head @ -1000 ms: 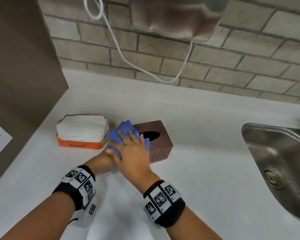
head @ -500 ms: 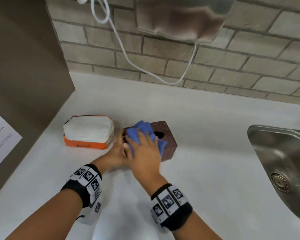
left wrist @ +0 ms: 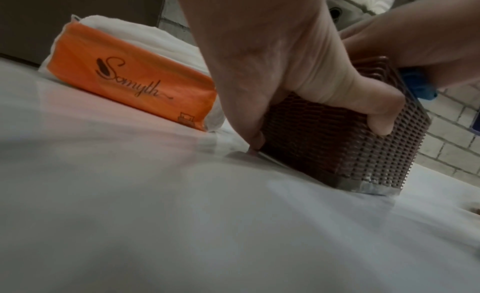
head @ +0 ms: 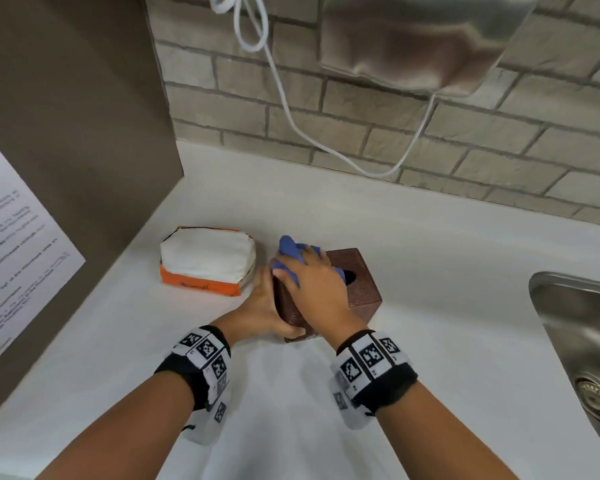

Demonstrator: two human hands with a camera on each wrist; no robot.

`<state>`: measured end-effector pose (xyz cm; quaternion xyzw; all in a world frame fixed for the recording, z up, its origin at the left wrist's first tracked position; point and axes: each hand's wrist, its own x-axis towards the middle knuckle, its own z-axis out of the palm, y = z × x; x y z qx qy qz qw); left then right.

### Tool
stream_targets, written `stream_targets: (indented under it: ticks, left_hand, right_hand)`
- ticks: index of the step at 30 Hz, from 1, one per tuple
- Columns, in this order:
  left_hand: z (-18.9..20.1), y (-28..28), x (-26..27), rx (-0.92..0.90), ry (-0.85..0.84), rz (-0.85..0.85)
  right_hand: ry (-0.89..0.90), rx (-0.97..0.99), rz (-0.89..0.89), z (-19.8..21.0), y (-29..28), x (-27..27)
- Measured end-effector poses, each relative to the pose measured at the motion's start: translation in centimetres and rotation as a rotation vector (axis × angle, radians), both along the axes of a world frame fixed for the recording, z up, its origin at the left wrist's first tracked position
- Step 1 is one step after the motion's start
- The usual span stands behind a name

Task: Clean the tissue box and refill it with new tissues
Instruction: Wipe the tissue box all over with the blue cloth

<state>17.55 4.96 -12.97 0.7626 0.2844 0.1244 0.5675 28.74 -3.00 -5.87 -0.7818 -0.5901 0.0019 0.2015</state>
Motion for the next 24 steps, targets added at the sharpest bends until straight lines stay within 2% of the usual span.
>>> stream_targets:
  ticks: [2,5,7,10,13,15,18,20,22,24]
  left_hand:
    - [-0.1,0.1,-0.1,-0.016,-0.016,-0.012]
    - [-0.3,0.0,0.2,-0.035,-0.017,-0.004]
    - [-0.1,-0.2,0.3,-0.030,0.001,-0.003]
    - [-0.4,0.0,0.3,-0.064,0.027,-0.025]
    - [-0.4,0.2,0.0,-0.097,0.111,-0.105]
    - [-0.1,0.2,0.1,-0.146,0.106,-0.104]
    - [0.4,0.2,0.0,-0.118,0.019,-0.052]
    - [0.4,0.0,-0.1,-0.058,0.022,-0.044]
    - [0.2,-0.2,-0.1,-0.069,0.054,-0.029]
    - [0.0,0.0,0.0,-0.089,0.067,-0.017]
  right_hand:
    - [0.096,-0.059,0.006,0.0,-0.2,2.0]
    - [0.238,-0.045,-0.234,0.2,-1.1,6.3]
    - [0.192,0.005,-0.322,0.2,-0.5,6.0]
    - [0.057,0.020,-0.154,-0.1,1.6,1.0]
    - [-0.001,-0.015,-0.020,-0.3,1.5,-2.6]
    - [-0.068,0.017,-0.016,-0.7,-0.2,-3.0]
    - [-0.153,0.086,0.022,-0.9,-3.7,-3.1]
    - [-0.143,0.047,0.071,-1.5,-6.4,-2.6]
    - [-0.094,0.020,-0.026,-1.9,-8.5,-0.4]
    - [0.083,-0.001,-0.221,-1.0,-9.4,2.4]
